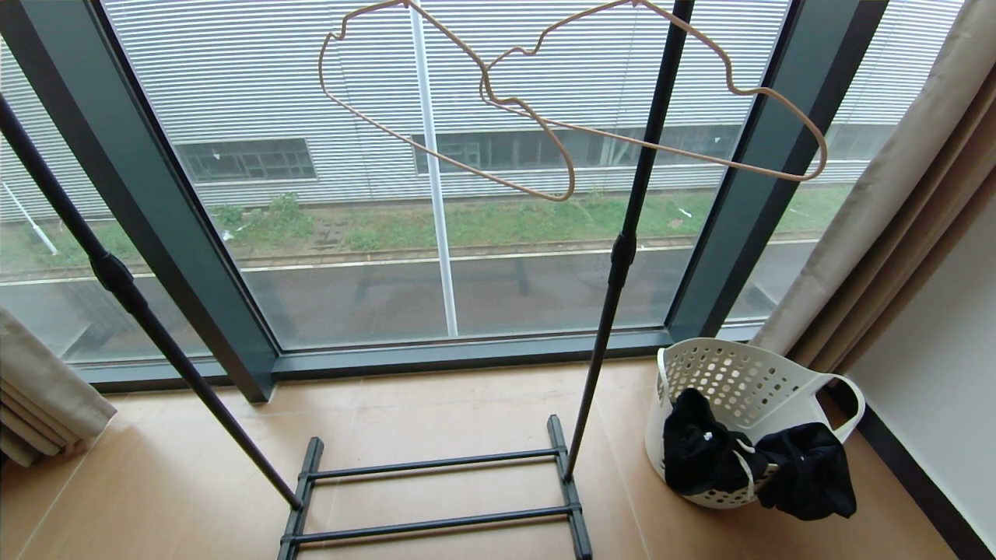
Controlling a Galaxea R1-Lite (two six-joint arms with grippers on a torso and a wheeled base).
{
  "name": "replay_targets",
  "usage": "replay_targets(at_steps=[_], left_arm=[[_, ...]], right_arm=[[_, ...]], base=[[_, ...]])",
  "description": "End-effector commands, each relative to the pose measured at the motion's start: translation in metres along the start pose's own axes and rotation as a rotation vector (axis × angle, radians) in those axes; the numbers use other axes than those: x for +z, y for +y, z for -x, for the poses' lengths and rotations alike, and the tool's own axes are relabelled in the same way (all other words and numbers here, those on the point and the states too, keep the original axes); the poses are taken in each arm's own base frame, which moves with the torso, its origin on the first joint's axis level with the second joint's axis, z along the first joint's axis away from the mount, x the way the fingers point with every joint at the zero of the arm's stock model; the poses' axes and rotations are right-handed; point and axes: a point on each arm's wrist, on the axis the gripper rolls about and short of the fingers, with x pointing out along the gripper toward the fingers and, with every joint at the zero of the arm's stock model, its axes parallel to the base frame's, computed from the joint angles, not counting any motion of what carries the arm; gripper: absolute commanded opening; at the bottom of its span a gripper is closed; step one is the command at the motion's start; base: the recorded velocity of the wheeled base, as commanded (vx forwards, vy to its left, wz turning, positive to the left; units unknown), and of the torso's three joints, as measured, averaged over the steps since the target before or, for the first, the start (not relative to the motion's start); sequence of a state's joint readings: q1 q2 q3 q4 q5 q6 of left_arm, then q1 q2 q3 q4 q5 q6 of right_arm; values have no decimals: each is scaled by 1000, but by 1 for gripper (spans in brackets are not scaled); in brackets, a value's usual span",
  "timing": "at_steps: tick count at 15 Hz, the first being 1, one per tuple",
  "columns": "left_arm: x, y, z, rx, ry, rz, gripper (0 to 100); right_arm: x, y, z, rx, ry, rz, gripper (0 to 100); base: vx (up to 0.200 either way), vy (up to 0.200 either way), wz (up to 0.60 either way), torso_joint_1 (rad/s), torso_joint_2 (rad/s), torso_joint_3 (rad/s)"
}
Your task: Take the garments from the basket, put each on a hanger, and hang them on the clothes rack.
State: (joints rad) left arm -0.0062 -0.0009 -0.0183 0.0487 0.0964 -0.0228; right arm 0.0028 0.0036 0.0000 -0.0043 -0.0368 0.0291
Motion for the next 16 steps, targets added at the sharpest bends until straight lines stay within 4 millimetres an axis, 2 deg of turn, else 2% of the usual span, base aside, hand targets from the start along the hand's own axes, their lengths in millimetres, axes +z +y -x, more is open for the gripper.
replay_targets(at_steps=[1, 16], left_arm=[[0, 0, 0, 0, 1, 0, 100], [0, 0, 0, 0, 1, 0, 100]], right_arm=[[0, 0, 0, 0, -1, 0, 100], [0, 0, 0, 2, -1, -2, 100]], base=[[0, 0, 0, 0, 0, 0], [0, 0, 0, 0, 0, 0]])
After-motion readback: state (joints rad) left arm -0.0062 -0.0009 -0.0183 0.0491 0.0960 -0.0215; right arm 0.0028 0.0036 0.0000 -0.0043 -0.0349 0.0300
